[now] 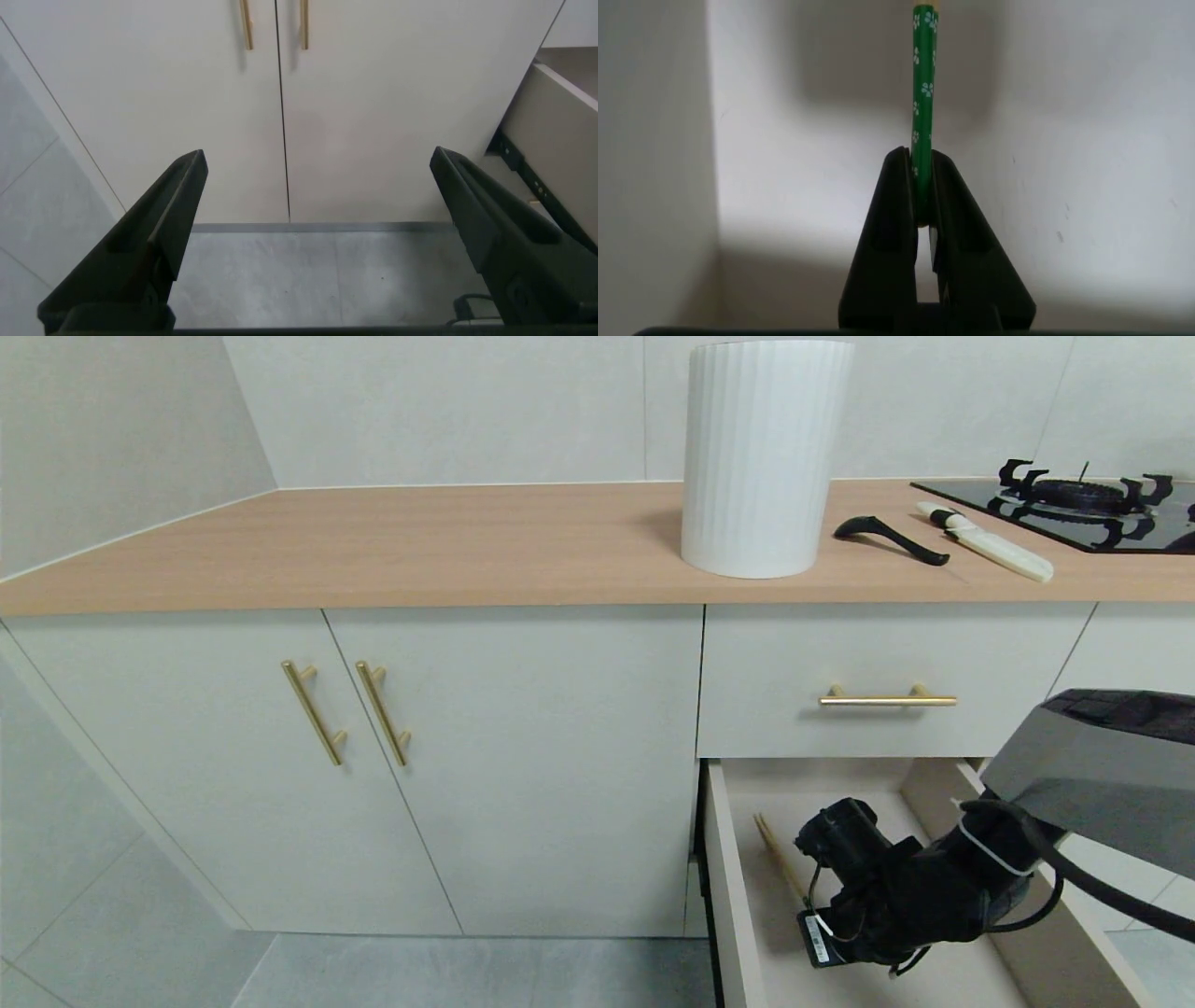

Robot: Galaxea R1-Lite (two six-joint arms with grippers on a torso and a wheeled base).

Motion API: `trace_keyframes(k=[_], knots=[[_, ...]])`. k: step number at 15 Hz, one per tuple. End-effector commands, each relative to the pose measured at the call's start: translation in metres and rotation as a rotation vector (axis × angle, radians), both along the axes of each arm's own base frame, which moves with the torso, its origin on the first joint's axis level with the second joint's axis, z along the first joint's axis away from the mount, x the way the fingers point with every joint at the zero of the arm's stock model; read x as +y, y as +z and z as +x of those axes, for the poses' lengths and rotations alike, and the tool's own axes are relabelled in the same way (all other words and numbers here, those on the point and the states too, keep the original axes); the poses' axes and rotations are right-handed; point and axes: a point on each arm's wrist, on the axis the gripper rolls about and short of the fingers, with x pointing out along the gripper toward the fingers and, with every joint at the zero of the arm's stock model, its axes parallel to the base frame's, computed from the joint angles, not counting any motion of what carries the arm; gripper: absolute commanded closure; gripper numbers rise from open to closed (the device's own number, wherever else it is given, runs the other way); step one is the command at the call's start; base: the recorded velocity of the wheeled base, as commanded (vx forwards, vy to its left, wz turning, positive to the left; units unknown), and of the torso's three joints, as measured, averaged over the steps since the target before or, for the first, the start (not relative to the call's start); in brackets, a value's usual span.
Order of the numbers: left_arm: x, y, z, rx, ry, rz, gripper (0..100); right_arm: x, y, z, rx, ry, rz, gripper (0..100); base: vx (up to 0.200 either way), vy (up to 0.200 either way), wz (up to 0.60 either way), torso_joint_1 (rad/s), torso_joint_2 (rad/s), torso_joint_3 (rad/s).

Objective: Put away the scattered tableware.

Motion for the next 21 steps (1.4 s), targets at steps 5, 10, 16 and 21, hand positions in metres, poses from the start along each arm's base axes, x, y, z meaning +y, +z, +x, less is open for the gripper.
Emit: trace_keyframes(k=[5,10,16,21], knots=[[0.000,0.000,0.000,0.000,0.002,0.000,0,0.001,-0.015,0.003,0.008,-0.024,-0.008,100,0.000,0.000,0.00,0.000,0.00,0.000],[0.000,0.000,0.000,0.000,-0.002,0.000,0,0.001,-0.015,0.003,0.006,-0.028,-0.007,100,0.000,0.000,0.00,0.000,0.00,0.000],[0.000,0.000,0.000,0.000,0.002,0.000,0,0.001,-0.015,0.003,0.002,-0.030,-0.010,0,0.000,0.000,0.00,0.000,0.00,0.000],[0.000,0.000,0.000,0.000,-0.002,0.000,0,0.000,0.001,0.003,-0.051,-0.047,-0.022,0,0.000,0.000,0.00,0.000,0.00,0.000]])
